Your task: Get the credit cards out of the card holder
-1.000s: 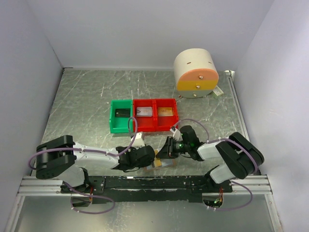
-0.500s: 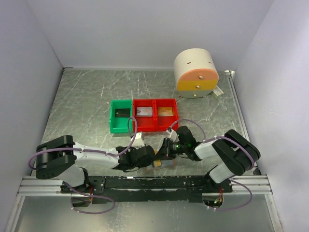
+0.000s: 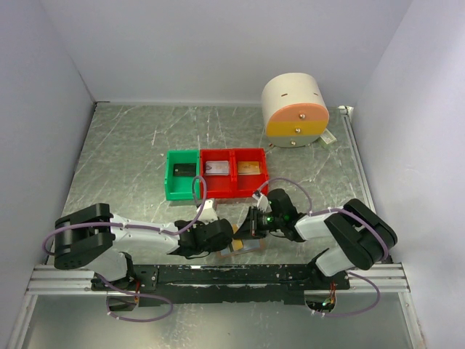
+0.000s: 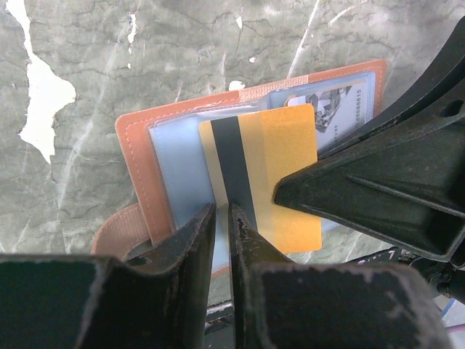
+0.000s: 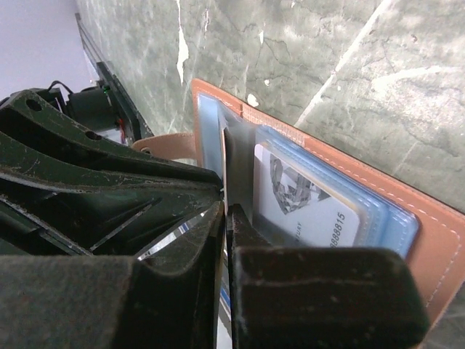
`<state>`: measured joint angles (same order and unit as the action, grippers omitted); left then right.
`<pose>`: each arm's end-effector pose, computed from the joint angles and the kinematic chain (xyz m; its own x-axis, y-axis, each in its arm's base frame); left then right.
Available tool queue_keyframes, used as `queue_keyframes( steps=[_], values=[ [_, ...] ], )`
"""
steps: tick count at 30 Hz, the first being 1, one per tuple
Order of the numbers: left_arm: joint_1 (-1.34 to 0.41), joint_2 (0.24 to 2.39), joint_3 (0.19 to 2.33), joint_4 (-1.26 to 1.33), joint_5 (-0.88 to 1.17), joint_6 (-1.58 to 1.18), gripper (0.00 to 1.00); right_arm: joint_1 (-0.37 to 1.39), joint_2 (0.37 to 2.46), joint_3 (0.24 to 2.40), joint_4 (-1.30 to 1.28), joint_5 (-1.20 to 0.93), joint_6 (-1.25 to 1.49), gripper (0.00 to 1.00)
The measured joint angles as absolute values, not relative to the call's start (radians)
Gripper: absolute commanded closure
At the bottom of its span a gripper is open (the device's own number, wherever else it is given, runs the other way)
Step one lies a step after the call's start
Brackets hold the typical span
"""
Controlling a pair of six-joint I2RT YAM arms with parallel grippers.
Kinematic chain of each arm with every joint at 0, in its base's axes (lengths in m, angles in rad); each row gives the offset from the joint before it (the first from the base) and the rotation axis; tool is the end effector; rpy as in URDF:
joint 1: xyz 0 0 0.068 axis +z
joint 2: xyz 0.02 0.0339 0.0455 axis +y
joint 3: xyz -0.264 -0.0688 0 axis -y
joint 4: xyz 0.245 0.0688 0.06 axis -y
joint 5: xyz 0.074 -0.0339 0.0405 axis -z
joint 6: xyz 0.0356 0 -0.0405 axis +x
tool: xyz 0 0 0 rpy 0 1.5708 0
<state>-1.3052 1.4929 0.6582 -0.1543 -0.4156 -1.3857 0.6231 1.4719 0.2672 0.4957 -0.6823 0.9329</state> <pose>0.0839 -0.2538 0.1464 -0.8508 -0.2981 -0.4327 -0.0638 0.8760 -0.4781 0.1613 0.1436 0.1028 -0.9909 0.0557 -0.1222 -0.0764 0.5142 0.8542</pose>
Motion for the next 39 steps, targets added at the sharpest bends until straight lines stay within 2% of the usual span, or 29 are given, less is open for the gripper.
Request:
queue_keyframes(
  steps=[6, 11, 16, 19, 27, 31, 39],
  values=[
    [-1.305, 1.497, 0.661, -0.155, -0.416, -1.385, 0.75, 0.623, 1.472, 0.267, 0.497, -0.691, 0.931, 0.88],
    [-1.305, 1.498, 0.664, -0.158, -0.416, -1.385, 0.75, 0.623, 1.477, 0.267, 0.51, -0.701, 0.931, 0.94],
    [-1.305, 1.499, 0.665, -0.16, -0.416, -1.386, 0.76, 0.623, 1.485, 0.267, 0.51, -0.701, 0.929, 0.87],
    [-1.305, 1.499, 0.665, -0.161, -0.416, -1.386, 0.76, 0.623, 1.486, 0.267, 0.51, -0.701, 0.926, 0.87],
    [-1.305, 1.499, 0.665, -0.162, -0.416, -1.386, 0.76, 0.624, 1.517, 0.267, 0.531, -0.711, 0.93, 1.0],
    [-1.305, 1.499, 0.665, -0.162, -0.416, -1.388, 0.76, 0.624, 1.504, 0.267, 0.522, -0.706, 0.926, 1.0],
    [-1.305, 1.499, 0.665, -0.166, -0.417, -1.396, 0.76, 0.584, 1.343, 0.268, 0.341, -0.662, 0.848, 1.0]
  ],
)
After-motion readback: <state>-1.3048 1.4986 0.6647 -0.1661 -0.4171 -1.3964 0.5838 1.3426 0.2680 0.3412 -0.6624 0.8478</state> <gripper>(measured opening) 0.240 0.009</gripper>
